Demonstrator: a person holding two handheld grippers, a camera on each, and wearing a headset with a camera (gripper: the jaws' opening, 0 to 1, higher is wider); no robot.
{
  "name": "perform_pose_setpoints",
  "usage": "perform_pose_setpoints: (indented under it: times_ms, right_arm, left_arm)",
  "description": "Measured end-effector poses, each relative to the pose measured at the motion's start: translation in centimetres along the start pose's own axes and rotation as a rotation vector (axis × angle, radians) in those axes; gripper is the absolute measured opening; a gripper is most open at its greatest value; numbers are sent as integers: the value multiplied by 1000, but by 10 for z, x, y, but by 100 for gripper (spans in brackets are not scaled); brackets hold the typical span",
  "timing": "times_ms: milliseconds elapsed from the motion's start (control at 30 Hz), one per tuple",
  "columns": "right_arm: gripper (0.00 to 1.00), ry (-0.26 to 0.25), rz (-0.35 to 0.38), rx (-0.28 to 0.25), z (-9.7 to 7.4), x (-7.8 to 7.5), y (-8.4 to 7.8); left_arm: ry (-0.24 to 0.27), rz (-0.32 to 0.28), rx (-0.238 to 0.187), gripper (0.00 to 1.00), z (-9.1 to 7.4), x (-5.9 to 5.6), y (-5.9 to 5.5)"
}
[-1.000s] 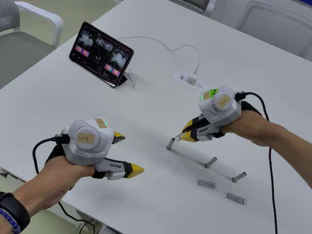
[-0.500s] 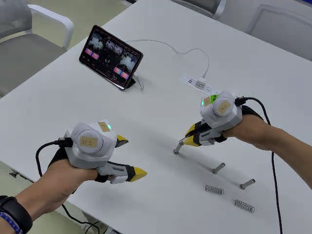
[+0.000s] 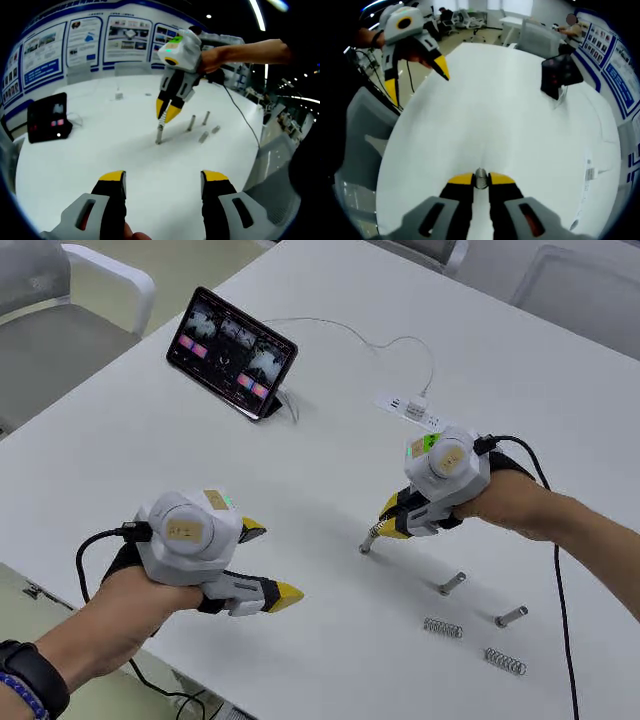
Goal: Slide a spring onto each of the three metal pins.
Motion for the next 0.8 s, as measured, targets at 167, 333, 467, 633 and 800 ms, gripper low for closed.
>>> perform_pose_setpoints:
  times_ms: [167,333,467,633,800]
  right_arm:
    - [12,9,-14,9,5,-2,3]
    - [12,22,-22,14,12,-2,4]
    - [13,35,-27,27,17,-1,1]
    - [13,39,-28,34,22,-1,-1]
    - [13,49,-32,47,30,0,-3]
  left_arm:
    - [2,-1,-3,62,0,1,1]
    - [4,-4,-3,61,-1,2,0]
    - [7,-7,-3,61,-1,3,0]
    - [11,-12,-7,61,-3,4,0]
    - [14,-13,-8,61,-3,5,0]
Point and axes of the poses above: the centre of the closed fingertips' face, and the gripper's own axes: z roughly forward along the fingers, x roughly to its left, y roughly out of its top, the point moved 9 cm from there along -z, roughly backward along the fingers, and after that the axes turned 13 degrees about -z, right-handed, at the moved point
